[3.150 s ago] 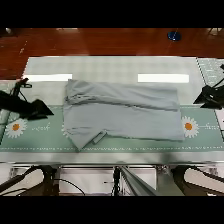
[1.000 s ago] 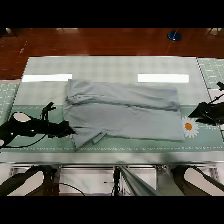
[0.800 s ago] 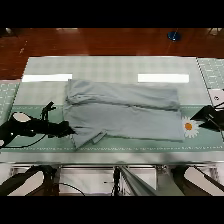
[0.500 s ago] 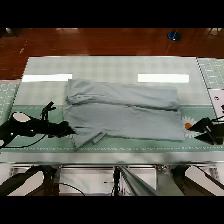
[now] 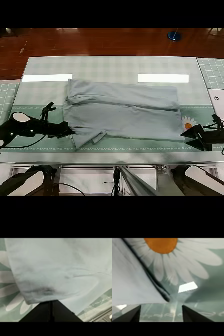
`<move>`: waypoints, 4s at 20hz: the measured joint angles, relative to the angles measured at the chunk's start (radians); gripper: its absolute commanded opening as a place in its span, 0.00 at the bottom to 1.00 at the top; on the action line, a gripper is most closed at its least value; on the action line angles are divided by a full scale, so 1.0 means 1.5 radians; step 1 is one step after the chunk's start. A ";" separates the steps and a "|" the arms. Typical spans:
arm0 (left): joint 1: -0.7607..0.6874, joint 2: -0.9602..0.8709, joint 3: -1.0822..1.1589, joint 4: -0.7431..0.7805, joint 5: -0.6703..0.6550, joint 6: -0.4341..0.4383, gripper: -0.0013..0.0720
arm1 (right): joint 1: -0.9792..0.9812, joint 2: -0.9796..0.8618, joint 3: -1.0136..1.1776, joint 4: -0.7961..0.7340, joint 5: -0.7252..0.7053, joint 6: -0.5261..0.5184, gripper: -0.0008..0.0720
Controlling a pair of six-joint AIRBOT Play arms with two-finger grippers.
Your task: Fold the shirts.
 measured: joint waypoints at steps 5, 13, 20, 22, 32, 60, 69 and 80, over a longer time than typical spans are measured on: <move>0.000 0.000 0.000 0.000 -0.004 0.000 0.07 | 0.039 -0.036 -0.003 0.056 -0.050 0.006 0.47; 0.000 0.002 0.014 0.006 -0.020 0.008 0.07 | 0.067 -0.018 -0.004 0.078 -0.101 -0.016 0.03; -0.001 0.051 0.181 -0.012 -0.071 0.013 0.07 | 0.069 0.126 0.070 0.241 -0.053 -0.060 0.03; -0.001 0.053 0.243 -0.031 -0.066 0.014 0.07 | 0.070 0.137 0.098 0.293 -0.059 -0.062 0.03; -0.016 -0.092 0.426 -0.155 0.005 0.047 0.07 | 0.156 0.064 0.161 0.415 -0.128 -0.092 0.03; -0.024 -0.352 0.553 -0.177 0.053 0.096 0.07 | 0.317 -0.205 0.336 0.208 -0.323 -0.012 0.03; -0.028 -0.370 0.553 -0.176 0.127 0.118 0.49 | 0.321 -0.208 0.336 0.209 -0.379 -0.005 0.49; 0.043 -0.316 0.641 -0.185 -0.013 0.103 0.65 | 0.270 -0.165 0.478 0.109 -0.184 0.012 0.75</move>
